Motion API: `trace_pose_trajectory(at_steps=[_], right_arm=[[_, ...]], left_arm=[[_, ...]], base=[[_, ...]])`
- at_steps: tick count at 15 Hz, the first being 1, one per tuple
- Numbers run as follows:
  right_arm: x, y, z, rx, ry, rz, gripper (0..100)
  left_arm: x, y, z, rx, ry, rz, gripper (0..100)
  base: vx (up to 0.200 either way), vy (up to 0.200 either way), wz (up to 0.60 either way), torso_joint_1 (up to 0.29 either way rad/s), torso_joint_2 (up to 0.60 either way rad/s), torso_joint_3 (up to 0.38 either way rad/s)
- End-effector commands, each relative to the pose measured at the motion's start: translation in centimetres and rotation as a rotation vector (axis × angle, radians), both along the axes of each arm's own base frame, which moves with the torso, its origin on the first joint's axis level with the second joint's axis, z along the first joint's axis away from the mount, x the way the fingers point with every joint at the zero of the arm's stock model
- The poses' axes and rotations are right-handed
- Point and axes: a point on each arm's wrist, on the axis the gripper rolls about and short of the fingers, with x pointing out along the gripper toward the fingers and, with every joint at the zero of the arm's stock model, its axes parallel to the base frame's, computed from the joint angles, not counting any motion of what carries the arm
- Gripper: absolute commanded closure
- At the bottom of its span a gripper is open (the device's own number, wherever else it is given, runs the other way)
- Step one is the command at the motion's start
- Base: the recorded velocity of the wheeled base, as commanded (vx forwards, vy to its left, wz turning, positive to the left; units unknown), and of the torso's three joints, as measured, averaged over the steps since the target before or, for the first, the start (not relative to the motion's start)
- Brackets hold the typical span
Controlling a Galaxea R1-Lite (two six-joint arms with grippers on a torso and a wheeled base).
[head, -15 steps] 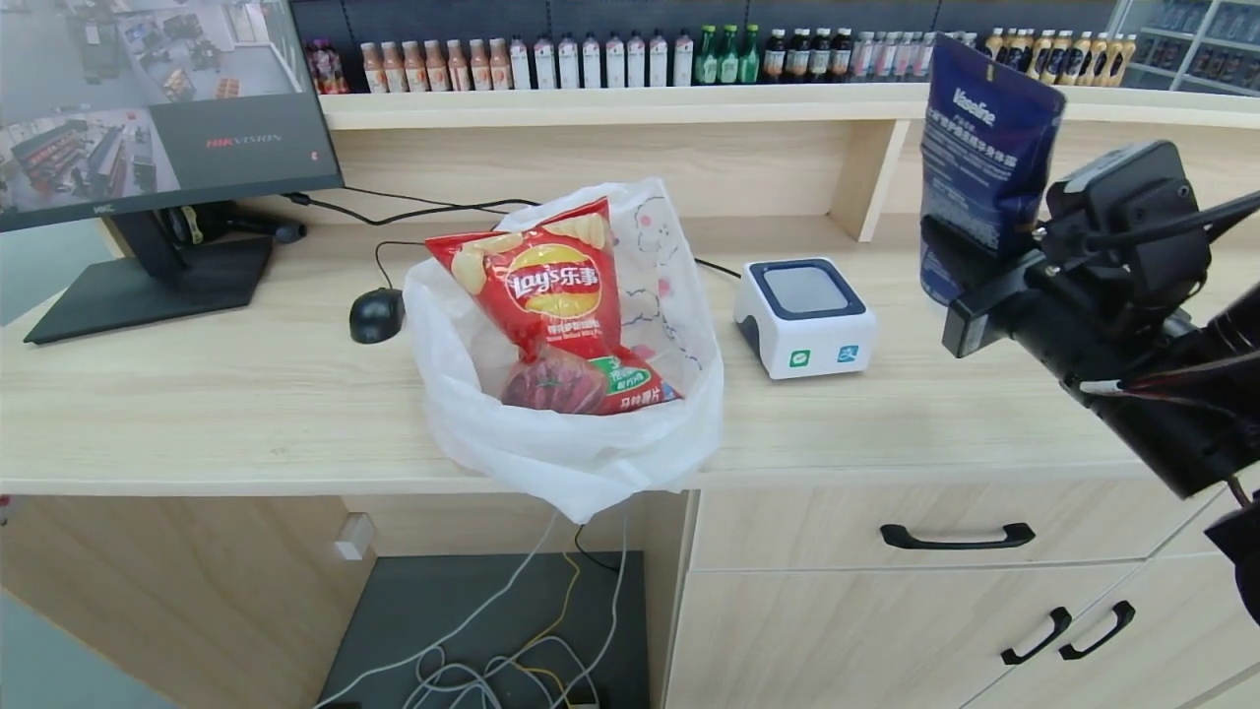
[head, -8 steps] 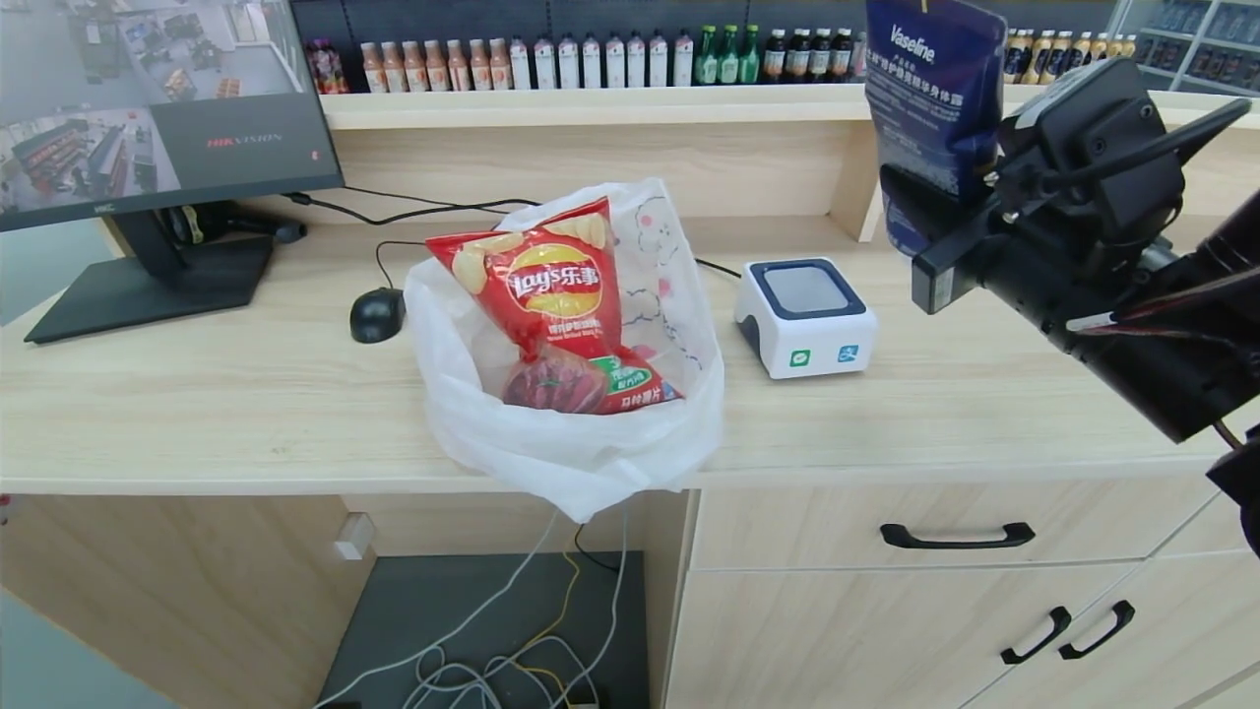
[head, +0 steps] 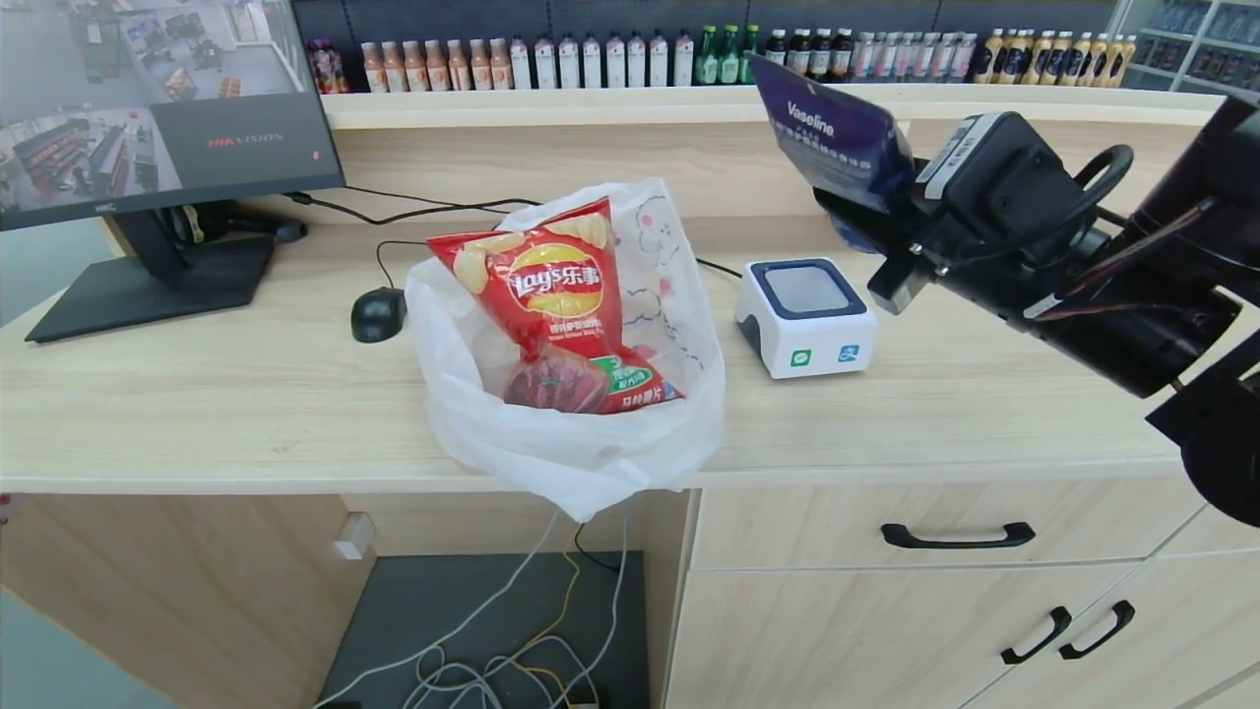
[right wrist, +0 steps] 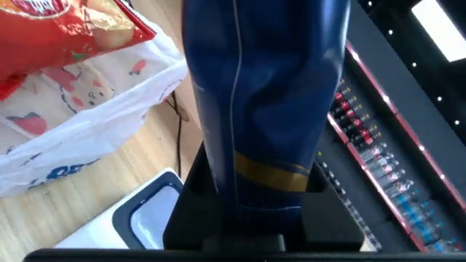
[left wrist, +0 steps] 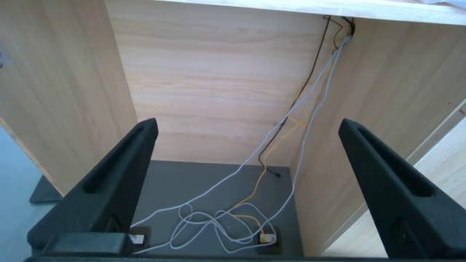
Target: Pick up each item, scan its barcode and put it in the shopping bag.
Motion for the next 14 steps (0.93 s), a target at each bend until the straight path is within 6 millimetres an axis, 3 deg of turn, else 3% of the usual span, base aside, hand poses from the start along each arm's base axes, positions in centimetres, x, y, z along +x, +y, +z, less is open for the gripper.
trace_pose_trajectory(at_steps=[1, 6, 10, 14], right_arm=[[1.9, 0.0, -0.5, -0.038, -0.014, -0.003, 100], [3.2, 0.7, -2.5, -0.212, -0.058, 0.101, 100], [3.6, -1.1, -4.4, -0.283, -0.036, 0.094, 100], [4.0, -1.4, -4.7, -0.295, -0.039, 0.100, 100]], left_arm=[[0.0, 0.0, 0.0, 0.000, 0.000, -0.001, 0], [0.0, 0.0, 0.0, -0.002, 0.000, -0.001, 0], [0.0, 0.0, 0.0, -0.002, 0.000, 0.001, 0], [0.0, 0.0, 0.0, -0.002, 0.000, -0.001, 0]], base=[[0.000, 0.000, 0.00, 0.000, 0.00, 0.000], [0.000, 0.000, 0.00, 0.000, 0.00, 0.000], [0.000, 0.000, 0.00, 0.000, 0.00, 0.000], [0.000, 0.000, 0.00, 0.000, 0.00, 0.000]])
